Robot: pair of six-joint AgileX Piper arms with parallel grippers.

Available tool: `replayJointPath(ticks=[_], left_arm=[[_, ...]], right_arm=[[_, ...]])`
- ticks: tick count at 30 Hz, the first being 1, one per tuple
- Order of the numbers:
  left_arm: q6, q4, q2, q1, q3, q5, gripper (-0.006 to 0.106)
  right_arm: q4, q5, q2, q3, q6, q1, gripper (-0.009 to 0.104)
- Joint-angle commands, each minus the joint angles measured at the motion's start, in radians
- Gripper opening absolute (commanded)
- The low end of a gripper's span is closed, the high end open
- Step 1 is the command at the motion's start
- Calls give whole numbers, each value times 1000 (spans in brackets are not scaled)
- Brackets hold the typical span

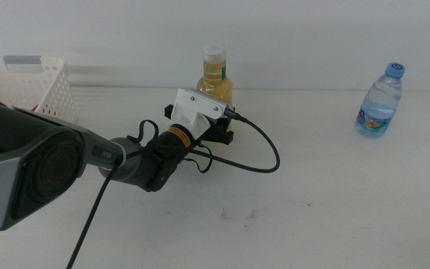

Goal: Use arms to grab the bottles and put them into the dustbin to the left of the table.

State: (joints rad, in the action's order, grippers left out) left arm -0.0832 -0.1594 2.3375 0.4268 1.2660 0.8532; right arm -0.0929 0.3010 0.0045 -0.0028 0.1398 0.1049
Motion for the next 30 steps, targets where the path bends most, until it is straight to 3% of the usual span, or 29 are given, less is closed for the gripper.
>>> replayJointPath(ticks=[1, 5, 6, 14, 18, 24, 30], left_arm=[[-33, 8, -26, 0, -3, -19, 55], [-49, -8, -161, 0, -88, -196, 4], [-49, -10, -205, 0, -112, -258, -2], [-209, 3, -709, 33, -197, -1234, -2], [-193, -16, -882, -6, -170, -1514, -2], [54, 31, -887, -304, 127, -1910, -2], [350, 211, -732, -653, 294, -1994, -2]], right_arm=[[-7, -10, -5, 3, -3, -6, 89], [-7, -10, -5, 3, -3, -6, 89], [-7, -10, -5, 3, -3, -6, 89], [-7, -10, -5, 3, -3, -6, 89], [-7, -10, -5, 3, -3, -6, 89], [-7, -10, -5, 3, -3, -6, 89], [-7, -10, -5, 3, -3, -6, 89]])
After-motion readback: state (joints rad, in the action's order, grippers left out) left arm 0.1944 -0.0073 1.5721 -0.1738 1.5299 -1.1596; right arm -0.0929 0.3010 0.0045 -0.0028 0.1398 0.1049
